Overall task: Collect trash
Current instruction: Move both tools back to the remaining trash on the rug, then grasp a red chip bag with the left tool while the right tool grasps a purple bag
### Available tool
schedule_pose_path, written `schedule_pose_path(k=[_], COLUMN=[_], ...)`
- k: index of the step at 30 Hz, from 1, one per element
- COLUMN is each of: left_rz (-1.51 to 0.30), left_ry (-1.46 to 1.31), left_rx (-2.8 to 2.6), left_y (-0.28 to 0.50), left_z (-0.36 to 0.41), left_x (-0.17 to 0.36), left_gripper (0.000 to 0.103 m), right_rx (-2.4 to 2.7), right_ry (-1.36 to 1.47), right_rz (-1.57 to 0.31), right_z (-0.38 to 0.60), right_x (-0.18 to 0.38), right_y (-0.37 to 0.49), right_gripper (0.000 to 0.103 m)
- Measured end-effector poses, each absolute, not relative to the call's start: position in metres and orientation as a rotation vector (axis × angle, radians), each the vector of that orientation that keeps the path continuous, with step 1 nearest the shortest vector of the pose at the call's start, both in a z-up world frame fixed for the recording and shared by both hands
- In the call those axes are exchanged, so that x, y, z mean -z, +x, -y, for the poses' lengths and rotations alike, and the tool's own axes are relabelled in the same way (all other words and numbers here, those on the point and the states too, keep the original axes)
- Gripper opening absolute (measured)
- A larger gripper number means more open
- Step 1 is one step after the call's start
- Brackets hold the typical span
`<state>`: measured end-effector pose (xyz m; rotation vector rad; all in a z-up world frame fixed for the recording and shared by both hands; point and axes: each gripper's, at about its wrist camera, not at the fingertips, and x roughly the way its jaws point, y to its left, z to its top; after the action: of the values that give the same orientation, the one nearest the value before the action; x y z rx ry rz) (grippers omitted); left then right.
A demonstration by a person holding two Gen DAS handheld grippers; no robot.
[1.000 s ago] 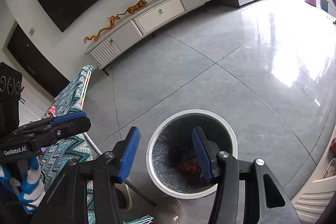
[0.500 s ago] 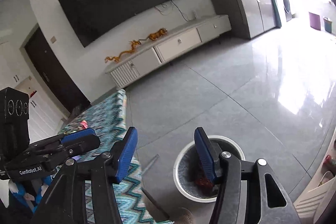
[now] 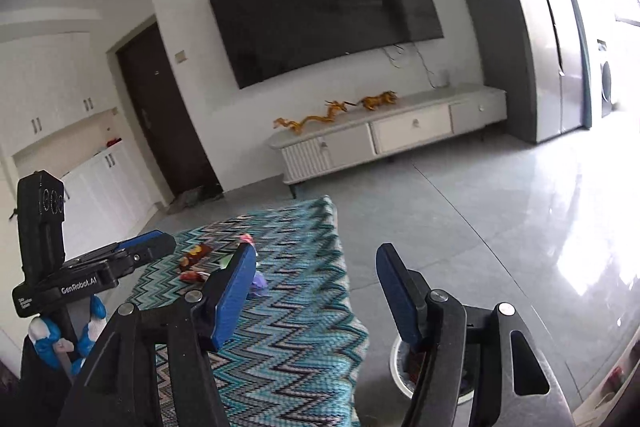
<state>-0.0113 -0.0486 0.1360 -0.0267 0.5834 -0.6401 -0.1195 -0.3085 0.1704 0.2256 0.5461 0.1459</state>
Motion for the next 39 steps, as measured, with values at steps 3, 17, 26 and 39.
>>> schedule_pose_path(k=[3, 17, 26, 39], left_rz=[-0.541, -0.513, -0.608, -0.793], left_ry=[-0.024, -0.028, -0.086, 0.012], left_rx=[0.568, 0.202, 0.184, 0.298], left_y=[-0.018, -0.026, 0.02, 0.139], left_z=[0.011, -0.147, -0.163, -0.087], left_x=[-0.146, -0.145, -0.112, -0.012], left_gripper=[0.058, 0.058, 0.058, 0.067], right_rx=[-0.19, -0.38, -0.431, -0.437], right_ry=[0.195, 0.119, 0.107, 0.121], right_rz=[-0.532, -0.606, -0.685, -0.924], right_z=[0.285, 0.209, 0.183, 0.174], right_x=[-0.18, -0.16, -0.125, -0.01], right_y=[-0.119, -0.085, -0.039, 0.053], right_gripper=[0.061, 0.061, 0.061, 0.061])
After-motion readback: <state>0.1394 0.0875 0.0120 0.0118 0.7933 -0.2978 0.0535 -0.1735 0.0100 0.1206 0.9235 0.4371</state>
